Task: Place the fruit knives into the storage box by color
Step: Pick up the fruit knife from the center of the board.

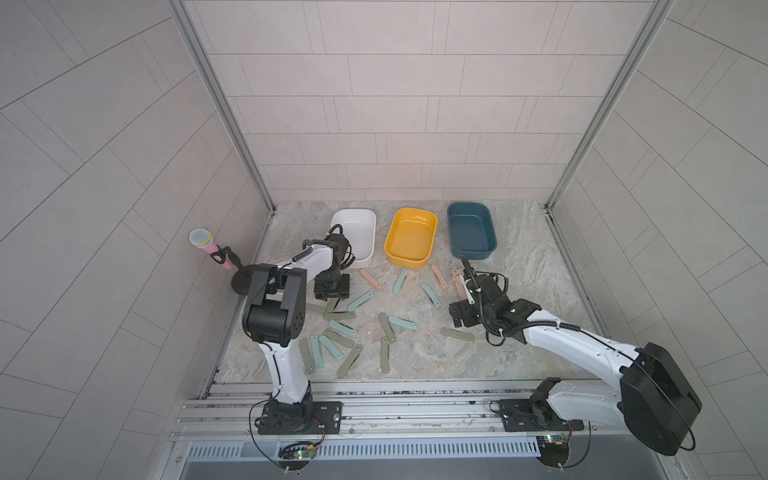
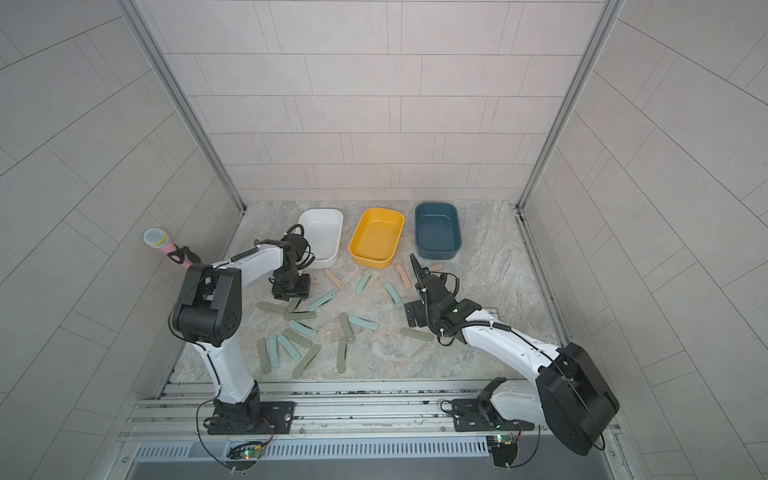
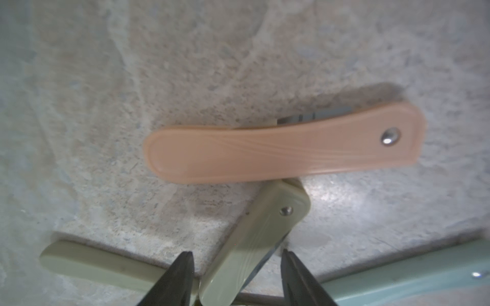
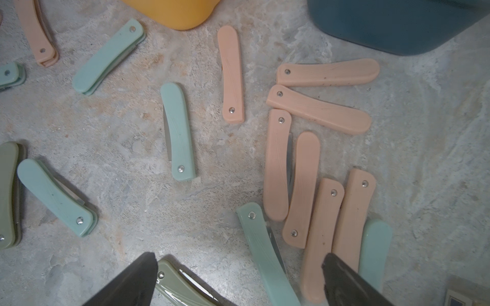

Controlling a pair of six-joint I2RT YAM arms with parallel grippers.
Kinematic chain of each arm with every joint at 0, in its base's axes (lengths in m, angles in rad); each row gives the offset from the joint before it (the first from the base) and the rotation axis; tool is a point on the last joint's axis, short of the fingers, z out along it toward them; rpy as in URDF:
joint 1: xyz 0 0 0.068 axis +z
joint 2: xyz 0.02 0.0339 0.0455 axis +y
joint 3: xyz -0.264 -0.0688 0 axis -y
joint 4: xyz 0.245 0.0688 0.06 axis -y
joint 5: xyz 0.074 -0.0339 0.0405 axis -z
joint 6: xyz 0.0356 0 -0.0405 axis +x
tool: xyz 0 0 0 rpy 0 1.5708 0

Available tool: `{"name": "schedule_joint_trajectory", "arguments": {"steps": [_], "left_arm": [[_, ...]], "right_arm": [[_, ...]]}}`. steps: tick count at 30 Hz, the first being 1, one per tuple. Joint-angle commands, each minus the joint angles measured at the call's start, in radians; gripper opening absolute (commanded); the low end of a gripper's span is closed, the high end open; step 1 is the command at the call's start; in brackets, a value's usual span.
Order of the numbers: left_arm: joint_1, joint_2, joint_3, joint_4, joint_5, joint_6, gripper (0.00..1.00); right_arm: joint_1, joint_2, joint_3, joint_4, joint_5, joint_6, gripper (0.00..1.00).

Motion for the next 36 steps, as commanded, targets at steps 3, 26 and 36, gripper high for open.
{"name": "schedule_joint_trajectory", "arguments": {"steps": [3,26,36], "left_arm": [[-0.002,-0.022,-0.047,-0.026,0.018,-0.008,0.47],[-0.008,-0.176,-0.109,-0.051,0.074,-0.004,0.13],[-0.008,-0.249,-0.005,-0.085,0.141,-0.019,0.12]], "right_arm": [[0.004,0.003,0.020,0.008,0.005,0.005,1.00],[0.006,-0.047,0.008,-0.012,0.035,0.026,1.00],[0.009,-0.052,0.035,-0.025,0.040,0.041,1.00]]}}
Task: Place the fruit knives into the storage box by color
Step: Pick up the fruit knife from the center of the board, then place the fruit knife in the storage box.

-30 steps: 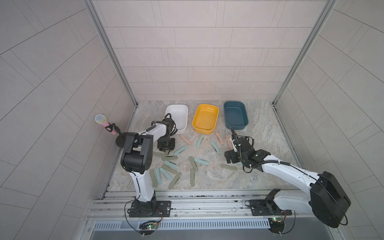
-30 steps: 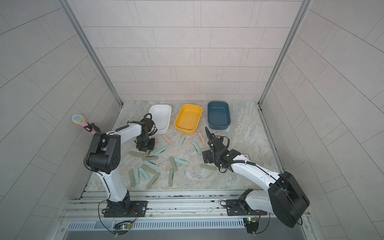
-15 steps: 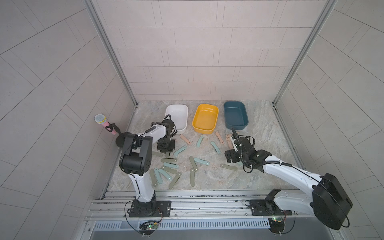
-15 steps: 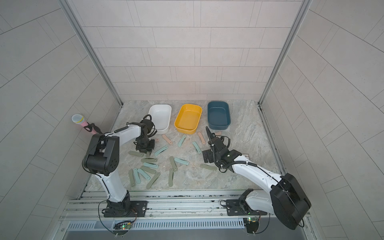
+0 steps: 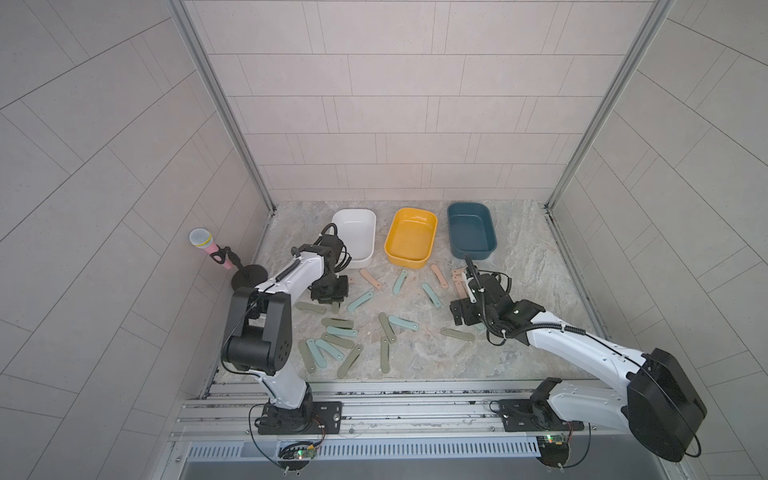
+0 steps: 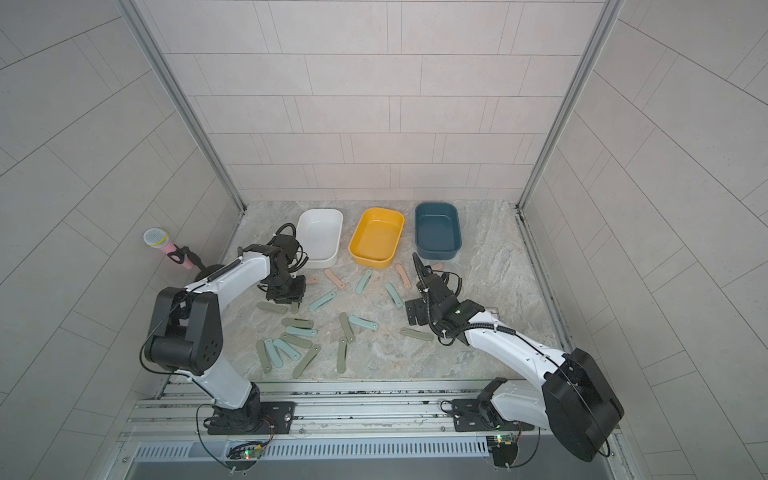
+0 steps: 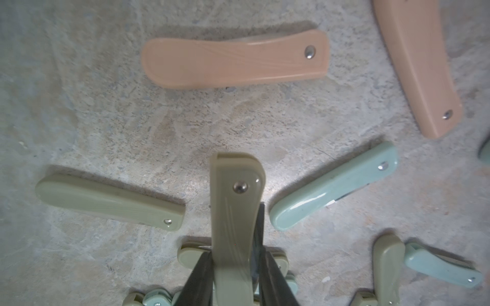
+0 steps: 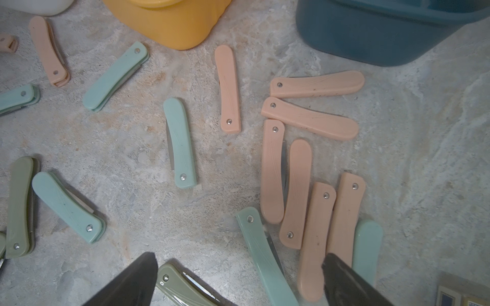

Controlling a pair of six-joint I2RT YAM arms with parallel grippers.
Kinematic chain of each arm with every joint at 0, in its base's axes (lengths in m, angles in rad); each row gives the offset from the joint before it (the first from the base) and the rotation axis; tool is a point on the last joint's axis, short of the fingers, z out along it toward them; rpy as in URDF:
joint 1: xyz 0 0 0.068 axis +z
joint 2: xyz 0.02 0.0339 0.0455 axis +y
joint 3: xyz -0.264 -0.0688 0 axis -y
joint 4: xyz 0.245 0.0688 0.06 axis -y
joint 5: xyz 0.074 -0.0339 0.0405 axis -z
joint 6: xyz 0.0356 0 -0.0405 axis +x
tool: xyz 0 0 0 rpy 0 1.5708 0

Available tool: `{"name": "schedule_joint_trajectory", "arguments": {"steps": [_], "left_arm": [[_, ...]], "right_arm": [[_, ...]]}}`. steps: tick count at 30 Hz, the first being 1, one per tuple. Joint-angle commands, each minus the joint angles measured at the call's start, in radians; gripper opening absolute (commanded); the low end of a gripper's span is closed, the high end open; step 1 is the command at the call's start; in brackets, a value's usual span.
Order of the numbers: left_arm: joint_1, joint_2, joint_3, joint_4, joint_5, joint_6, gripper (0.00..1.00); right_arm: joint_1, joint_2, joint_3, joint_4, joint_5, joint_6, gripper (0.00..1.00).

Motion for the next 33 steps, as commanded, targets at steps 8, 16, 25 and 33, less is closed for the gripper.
{"name": "schedule_joint_trajectory", "arguments": {"steps": [8,16,25,33], "left_arm": [[-0.004,0.207,0.433,-0.109,0.059,0.003,0.11],[-0.004,0.554,0.857,-0.195,0.075,0.015,0.11],[-0.004,0.795,1.149,-0.255,0.075,0.012,0.11],[-0.003,0.850,1.202,-0.231,-0.034,0.032,0.11]], "right_arm": [[0.009,0.053,0.131,-0.052,0.026,0.016,1.00],[0.008,0.142,0.232,-0.078,0.021,-0.018,1.00],[0.007,0.200,0.272,-0.086,-0.001,-0.025,1.00],[0.007,0.204,0.270,-0.094,-0.010,-0.026,0.99]]}}
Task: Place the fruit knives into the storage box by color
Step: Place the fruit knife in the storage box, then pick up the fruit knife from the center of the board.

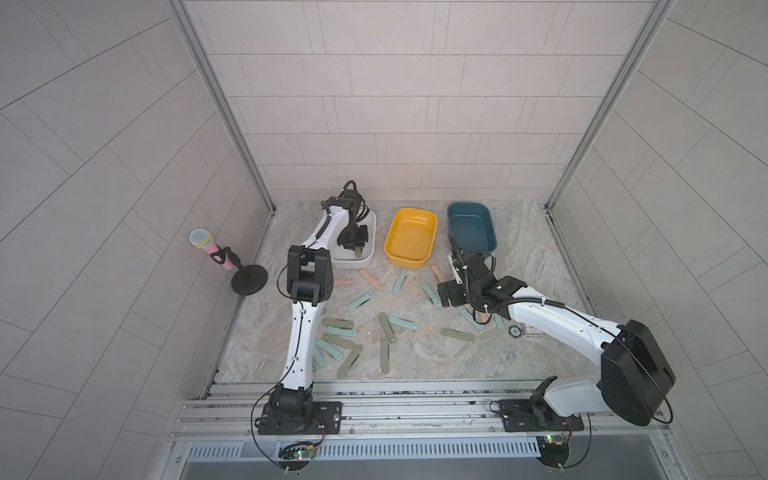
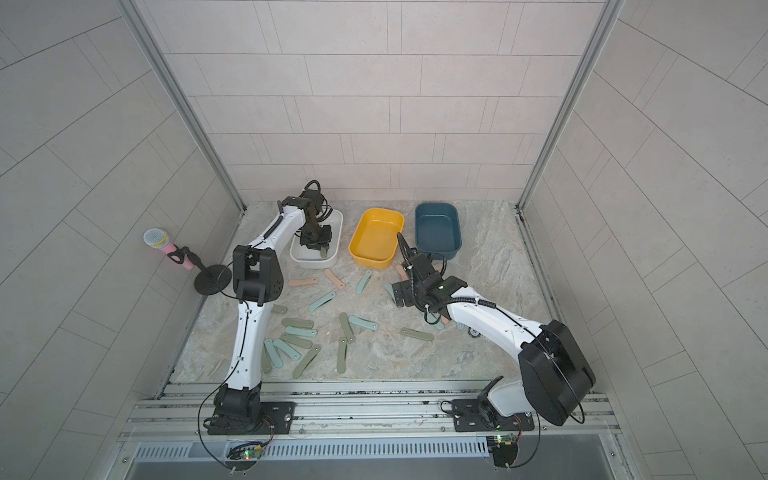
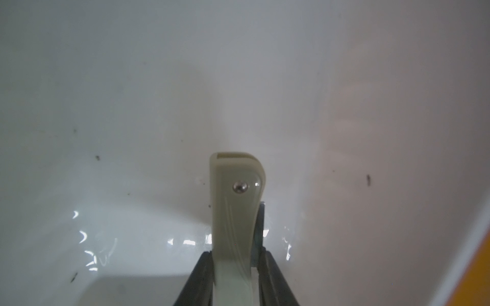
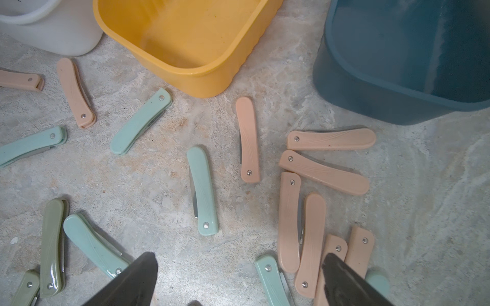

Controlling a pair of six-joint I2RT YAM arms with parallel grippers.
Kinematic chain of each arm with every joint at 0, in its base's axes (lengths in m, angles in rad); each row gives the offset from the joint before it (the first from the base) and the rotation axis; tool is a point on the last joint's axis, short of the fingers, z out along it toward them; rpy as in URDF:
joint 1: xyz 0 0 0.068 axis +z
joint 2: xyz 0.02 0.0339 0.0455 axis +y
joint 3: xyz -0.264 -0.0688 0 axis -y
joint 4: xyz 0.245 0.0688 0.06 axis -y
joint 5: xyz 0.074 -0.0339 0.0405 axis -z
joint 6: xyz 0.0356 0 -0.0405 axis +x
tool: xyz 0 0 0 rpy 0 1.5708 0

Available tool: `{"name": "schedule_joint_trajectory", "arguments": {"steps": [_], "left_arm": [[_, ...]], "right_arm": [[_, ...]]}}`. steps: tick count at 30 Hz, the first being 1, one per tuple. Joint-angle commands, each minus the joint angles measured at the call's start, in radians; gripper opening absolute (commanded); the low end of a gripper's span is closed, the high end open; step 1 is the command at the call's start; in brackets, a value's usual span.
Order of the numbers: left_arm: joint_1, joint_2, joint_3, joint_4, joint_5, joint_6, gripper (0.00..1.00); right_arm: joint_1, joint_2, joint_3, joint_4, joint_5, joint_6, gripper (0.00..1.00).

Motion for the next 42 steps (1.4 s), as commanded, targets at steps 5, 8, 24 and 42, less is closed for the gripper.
{"name": "schedule_joint_trajectory", "arguments": {"steps": [5,8,24,42], "left_arm": [[-0.002,0.031,0.040,0.018,-0.135,0.040,0.13],[0.000,0.058,0.075,0.010,-0.135,0.038,0.15],[-0.007,-0.219,-0.031,-0.059,-0.026,-0.011,0.72],[-0.130,-0.783,-0.932,0.282,0.049,-0.112,1.00]], "right_arm": [[0.003,0.008,0.016,-0.030,-0.009,-0.013,1.00],[0.003,0.011,0.021,-0.036,-0.011,-0.014,1.00],[0.003,0.010,0.041,-0.120,0.001,-0.100,0.89],[0.018,0.315,0.215,-0.142,-0.070,-0.140,0.52]]}}
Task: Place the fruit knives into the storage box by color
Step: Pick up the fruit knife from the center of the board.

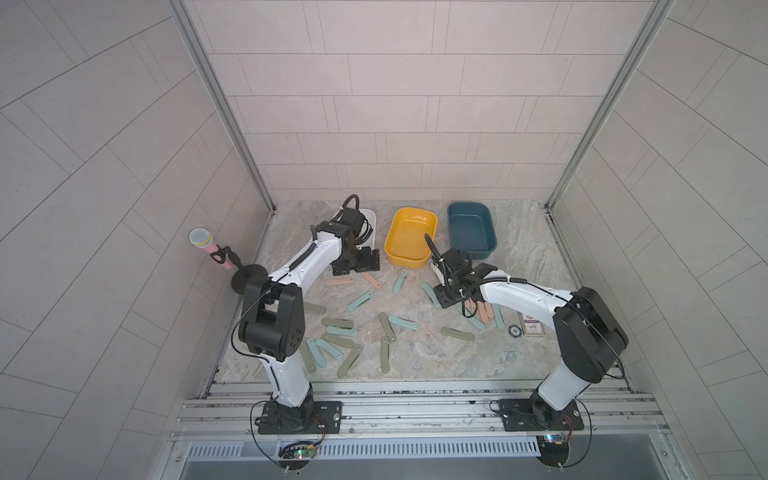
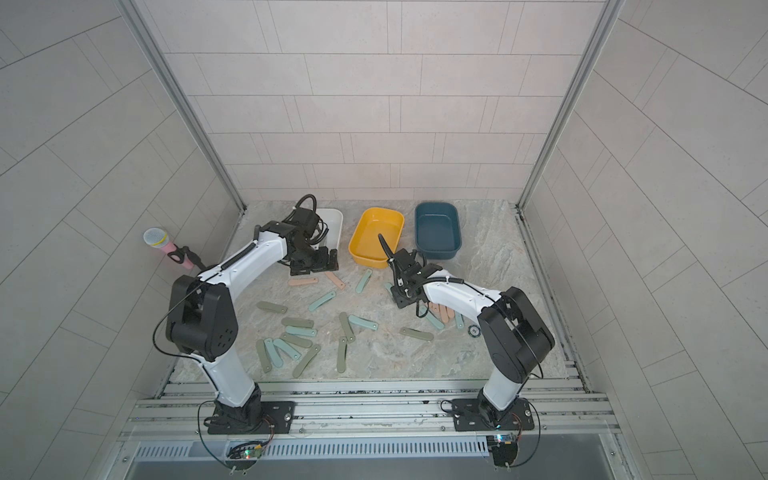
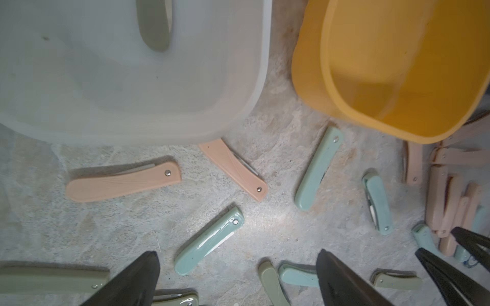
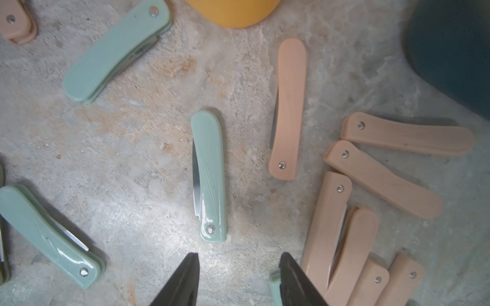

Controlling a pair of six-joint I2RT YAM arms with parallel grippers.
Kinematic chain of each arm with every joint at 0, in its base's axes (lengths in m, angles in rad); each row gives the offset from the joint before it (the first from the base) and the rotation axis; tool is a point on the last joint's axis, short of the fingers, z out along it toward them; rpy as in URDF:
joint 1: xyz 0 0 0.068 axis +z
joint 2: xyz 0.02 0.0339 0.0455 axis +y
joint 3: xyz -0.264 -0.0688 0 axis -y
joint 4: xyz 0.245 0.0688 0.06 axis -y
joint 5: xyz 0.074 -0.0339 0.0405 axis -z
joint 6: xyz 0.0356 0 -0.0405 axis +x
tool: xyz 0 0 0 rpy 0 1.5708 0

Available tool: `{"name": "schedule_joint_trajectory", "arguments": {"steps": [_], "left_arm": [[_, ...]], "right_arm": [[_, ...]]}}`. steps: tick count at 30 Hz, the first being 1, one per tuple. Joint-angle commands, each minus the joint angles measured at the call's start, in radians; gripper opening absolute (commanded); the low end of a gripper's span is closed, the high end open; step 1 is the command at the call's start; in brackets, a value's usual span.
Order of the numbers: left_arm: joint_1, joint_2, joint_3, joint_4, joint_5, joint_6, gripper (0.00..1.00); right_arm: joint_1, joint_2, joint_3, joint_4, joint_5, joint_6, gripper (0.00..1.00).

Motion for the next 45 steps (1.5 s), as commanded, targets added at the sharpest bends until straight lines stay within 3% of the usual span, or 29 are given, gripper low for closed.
{"name": "schedule_joint_trajectory", "arguments": {"steps": [1,12,20,22,25,31,45], "left_arm": [[-0.002,-0.071,-0.041,0.025,-0.013,-0.009,1.00],[-0.002,-0.096,-0.101,0.032,-0.002,0.003,1.00],[-0.002,-0.092,-0.114,0.047,-0.001,0.001,1.00],[-0.002,-0.090,-0.118,0.053,0.004,0.002,1.00],[-0.001,-0.090,-0.128,0.061,0.000,-0.001,1.00],[-0.001,-0.087,-0.126,0.054,-0.009,0.008,1.00],[-0.001,-0.143,-0.175,0.060,-0.010,0.004,1.00]], "right_arm": [[0.008,0.040,0.043,-0.013,-0.002,-0.016,0.52],[0.009,0.214,0.180,-0.003,0.007,-0.026,0.59],[0.009,0.297,0.217,0.018,0.021,-0.017,0.58],[0.009,0.316,0.215,0.025,0.031,-0.008,0.54],[0.009,0.337,0.214,0.029,0.037,0.008,0.37],[0.008,0.323,0.191,0.030,0.041,0.044,0.26],[0.009,0.126,0.147,-0.005,0.082,0.099,0.21]]}}
